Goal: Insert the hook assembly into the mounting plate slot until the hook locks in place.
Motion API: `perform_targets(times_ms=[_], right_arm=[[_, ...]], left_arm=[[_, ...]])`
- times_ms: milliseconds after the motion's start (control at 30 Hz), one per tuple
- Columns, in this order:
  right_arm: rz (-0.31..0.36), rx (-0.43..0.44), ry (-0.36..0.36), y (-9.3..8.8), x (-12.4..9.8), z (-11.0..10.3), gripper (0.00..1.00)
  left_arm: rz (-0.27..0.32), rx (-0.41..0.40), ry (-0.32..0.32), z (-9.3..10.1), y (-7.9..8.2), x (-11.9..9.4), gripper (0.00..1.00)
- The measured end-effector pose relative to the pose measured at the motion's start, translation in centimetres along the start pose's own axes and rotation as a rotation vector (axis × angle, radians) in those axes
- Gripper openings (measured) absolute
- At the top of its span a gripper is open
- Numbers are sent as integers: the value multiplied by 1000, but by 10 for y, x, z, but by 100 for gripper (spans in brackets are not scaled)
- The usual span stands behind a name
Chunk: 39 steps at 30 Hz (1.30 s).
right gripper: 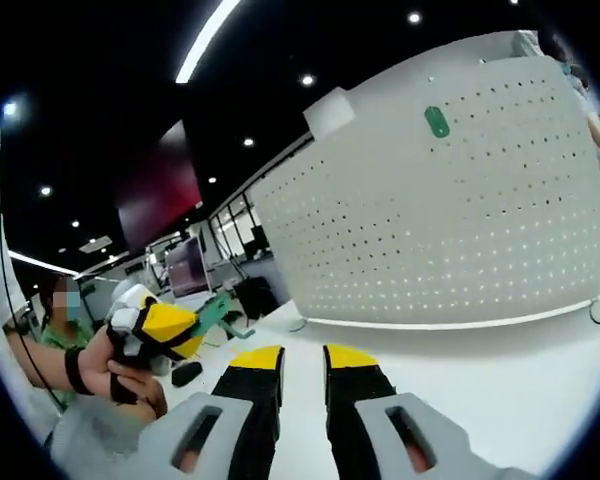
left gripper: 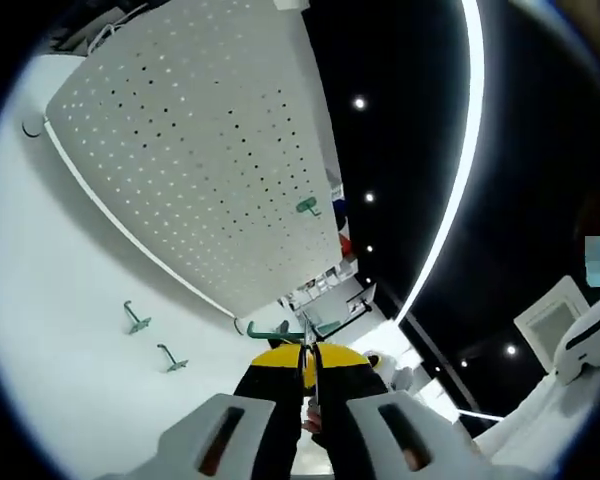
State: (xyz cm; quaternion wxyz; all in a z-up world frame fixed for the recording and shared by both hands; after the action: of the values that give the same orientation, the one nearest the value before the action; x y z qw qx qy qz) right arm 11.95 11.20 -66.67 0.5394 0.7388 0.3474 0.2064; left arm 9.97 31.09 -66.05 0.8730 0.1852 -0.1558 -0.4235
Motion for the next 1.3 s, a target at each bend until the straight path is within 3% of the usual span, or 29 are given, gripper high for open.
perform_targets(times_ms=[100,333,667,767,900,1000,1067,1167,1300], right_arm=[[27,40,110,-1,3,-8,19],[48,69,231,-3,10,-20,20],[94,100,311,1,13,-25,23],[163,149,373,6,11,-27,24],[178,151,389,9,8,-25,22],[199,180,411,10,6,-25,22],[219,214,440,10,4,-24,22],[236,245,469,11,3,-25,22],[256,293,499,14,0,-25,17]], left_arm=[[0,-17,-13,2,0,1,4],[0,-63,-59,7,0,2,4],[-29,-118,-128,14,-2,5,4],[-37,-145,-152,15,-3,5,4],[-46,-174,-191,17,-3,4,4],[-64,-206,-219,18,-5,5,4],[-96,-272,-261,20,-8,5,4],[-82,-271,-275,20,-9,5,4],[-83,-364,-353,23,-11,5,4]])
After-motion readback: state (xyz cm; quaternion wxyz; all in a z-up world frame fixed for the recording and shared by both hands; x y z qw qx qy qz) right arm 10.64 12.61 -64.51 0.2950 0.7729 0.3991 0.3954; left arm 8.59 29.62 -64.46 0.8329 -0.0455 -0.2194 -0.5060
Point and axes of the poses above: the point that each gripper's makers call its tool centre point, and the gripper's own axes: x roughly forward along the fingers, z roughly to its right, y roughly out of its top, the point moved 9 cm from there along -x, roughly backward along the fingers, and after that the axes turned 1 degree about -x, right-handed, at the moved point
